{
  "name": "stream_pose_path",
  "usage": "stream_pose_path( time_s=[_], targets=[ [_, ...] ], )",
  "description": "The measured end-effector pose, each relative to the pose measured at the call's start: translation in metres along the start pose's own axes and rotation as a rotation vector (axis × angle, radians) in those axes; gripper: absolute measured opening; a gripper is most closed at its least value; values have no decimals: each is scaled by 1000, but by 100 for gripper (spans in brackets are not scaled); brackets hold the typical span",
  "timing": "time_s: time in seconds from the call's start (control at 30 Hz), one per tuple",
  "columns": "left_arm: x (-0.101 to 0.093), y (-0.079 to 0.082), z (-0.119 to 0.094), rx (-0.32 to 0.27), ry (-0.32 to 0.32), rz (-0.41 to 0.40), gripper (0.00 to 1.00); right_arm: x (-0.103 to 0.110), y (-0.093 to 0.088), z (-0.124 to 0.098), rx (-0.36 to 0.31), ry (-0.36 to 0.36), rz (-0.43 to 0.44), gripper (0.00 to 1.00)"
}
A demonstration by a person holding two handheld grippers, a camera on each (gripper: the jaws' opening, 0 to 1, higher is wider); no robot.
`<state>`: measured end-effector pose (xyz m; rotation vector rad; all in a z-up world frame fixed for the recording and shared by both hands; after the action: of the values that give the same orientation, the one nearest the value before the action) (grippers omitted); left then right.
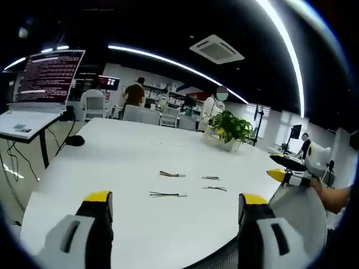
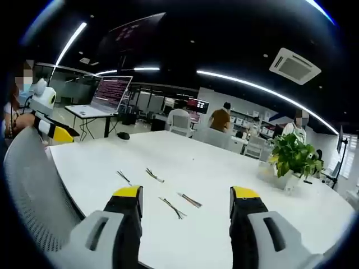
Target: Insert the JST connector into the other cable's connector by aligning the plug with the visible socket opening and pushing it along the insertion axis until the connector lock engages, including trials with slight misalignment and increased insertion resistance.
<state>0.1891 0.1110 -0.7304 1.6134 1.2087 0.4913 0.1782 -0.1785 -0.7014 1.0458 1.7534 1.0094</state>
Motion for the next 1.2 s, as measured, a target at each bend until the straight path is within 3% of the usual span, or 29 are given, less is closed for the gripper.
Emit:
stream_pose_path(
  time_s=[0.07, 0.4, 0.7, 1.2],
  targets=[
    [2, 0, 0, -1, 11, -5, 99, -1, 0, 0, 0, -6, 0, 65],
    [3, -1, 1, 6, 14, 1, 99, -4, 1, 0, -11, -22, 2, 73],
    [4, -5, 2, 26, 10, -24, 94, -5, 0, 0, -11, -23, 6, 74],
    [6, -5, 2, 26, 15, -27, 90, -11, -2, 1, -11, -44, 13, 90]
  ],
)
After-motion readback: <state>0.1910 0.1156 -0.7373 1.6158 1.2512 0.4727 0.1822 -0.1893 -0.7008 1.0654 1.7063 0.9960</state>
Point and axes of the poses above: the point that each gripper's makers call its tool centre point, and the gripper's own axes: z roughly forward along the fingers, x roughly to its left, y roughly out of its top, the point moved 1 cm from there along -z, roughly backward along the fingers, and after that the axes turned 11 degrees about x, right-handed, at the moved point
